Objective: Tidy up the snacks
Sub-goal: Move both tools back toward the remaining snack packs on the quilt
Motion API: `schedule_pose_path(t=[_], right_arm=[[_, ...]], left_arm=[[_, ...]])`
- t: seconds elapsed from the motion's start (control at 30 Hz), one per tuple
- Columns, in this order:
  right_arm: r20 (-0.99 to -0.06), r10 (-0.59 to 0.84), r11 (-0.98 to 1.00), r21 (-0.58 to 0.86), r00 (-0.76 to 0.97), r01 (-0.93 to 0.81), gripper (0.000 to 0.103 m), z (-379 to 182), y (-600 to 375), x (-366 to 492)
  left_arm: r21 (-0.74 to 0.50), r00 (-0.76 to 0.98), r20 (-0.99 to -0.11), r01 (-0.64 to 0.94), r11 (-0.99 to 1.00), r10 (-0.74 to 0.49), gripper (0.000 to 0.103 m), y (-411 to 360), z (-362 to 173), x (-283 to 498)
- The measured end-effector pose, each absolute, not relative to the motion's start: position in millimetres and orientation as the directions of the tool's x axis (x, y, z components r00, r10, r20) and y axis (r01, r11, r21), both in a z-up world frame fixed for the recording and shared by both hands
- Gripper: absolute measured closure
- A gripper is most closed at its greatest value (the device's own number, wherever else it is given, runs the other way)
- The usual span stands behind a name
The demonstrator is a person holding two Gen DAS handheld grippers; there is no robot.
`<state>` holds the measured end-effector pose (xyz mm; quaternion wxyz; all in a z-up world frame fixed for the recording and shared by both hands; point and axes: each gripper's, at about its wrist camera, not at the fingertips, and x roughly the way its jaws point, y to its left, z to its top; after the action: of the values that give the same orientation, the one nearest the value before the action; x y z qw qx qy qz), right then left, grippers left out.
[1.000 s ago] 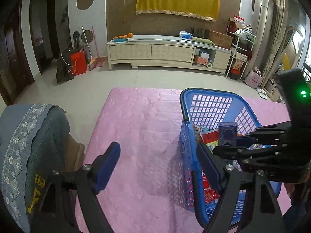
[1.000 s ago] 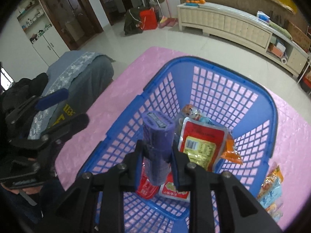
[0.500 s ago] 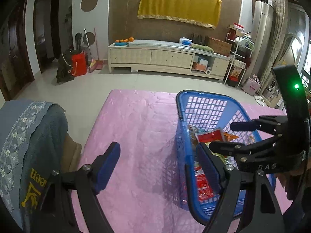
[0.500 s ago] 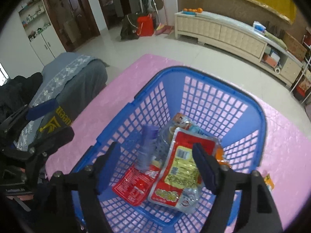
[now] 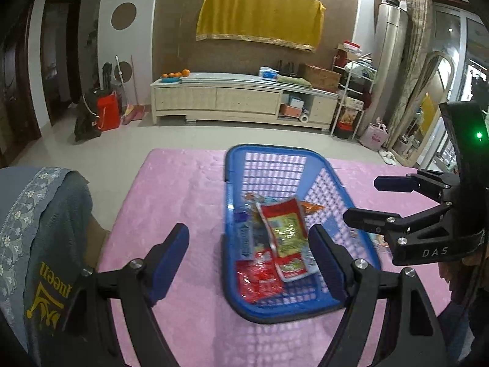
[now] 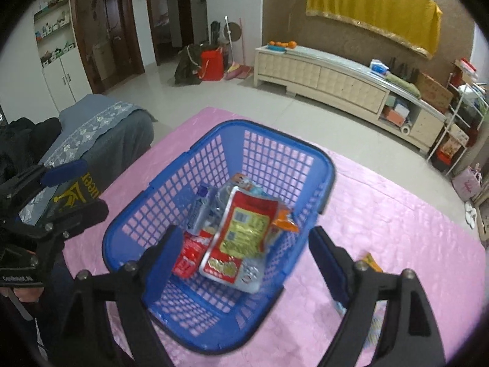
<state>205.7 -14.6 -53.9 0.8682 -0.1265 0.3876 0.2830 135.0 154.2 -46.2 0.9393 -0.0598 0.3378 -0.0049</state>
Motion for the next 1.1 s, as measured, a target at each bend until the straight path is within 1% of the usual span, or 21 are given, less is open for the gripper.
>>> schedule_pose_path(t=[0.03,0.2,0.37,0.4,0.43,0.47,0.63,0.77,1.1], right_arm=[[-0.74,0.393,0.81,-0.002,0.546,-0.586,0.006,-53.0,-19.2,202.6],[-0.709,0.388,0.826,-0.016,0.589,-0.564,0.0,-46.6,-44.6,188.5],[-0.681,0.382,0.846,-0.015,0.625,-0.533,0.0,-37.7,-73.6,174.4],[-0.679,0.378,0.85,-0.015,0.63,-0.527,0.0,-36.8,-79.0,171.7],[-0.676,0.375,0.854,-0.014,0.634,-0.52,0.0,-35.8,-85.2,168.4],[-0.674,0.374,0.858,-0.009,0.637,-0.514,0.0,-34.9,-91.9,164.6],[-0.681,0.361,0.874,0.008,0.637,-0.487,0.0,-32.3,-121.1,153.0],[-0.681,0.312,0.897,-0.019,0.663,-0.442,0.0,-33.0,-143.3,145.0],[-0.695,0.243,0.935,-0.018,0.676,-0.355,0.0,-49.4,-207.0,136.1]], left_arm=[[-0.113,0.772,-0.633,-0.022,0.993,-0.055,0.024,149.2,-45.3,133.4],[-0.083,0.768,-0.638,0.011,0.996,-0.062,0.024,128.7,-44.1,127.2],[-0.059,0.776,-0.627,0.042,0.997,-0.07,0.024,104.4,-39.8,117.0],[-0.051,0.779,-0.622,0.061,0.997,-0.08,0.023,95.7,-36.8,114.5],[-0.047,0.781,-0.619,0.07,0.996,-0.084,0.017,91.4,-36.2,113.1],[-0.042,0.785,-0.612,0.084,0.996,-0.092,0.017,85.6,-34.1,110.9],[-0.024,0.78,-0.612,0.144,0.989,-0.129,0.017,52.3,-31.1,106.9],[-0.049,0.771,-0.614,0.175,0.983,-0.168,0.017,33.5,-31.1,108.3],[-0.042,0.744,-0.636,0.233,0.972,-0.206,0.017,-14.9,-41.1,115.1]])
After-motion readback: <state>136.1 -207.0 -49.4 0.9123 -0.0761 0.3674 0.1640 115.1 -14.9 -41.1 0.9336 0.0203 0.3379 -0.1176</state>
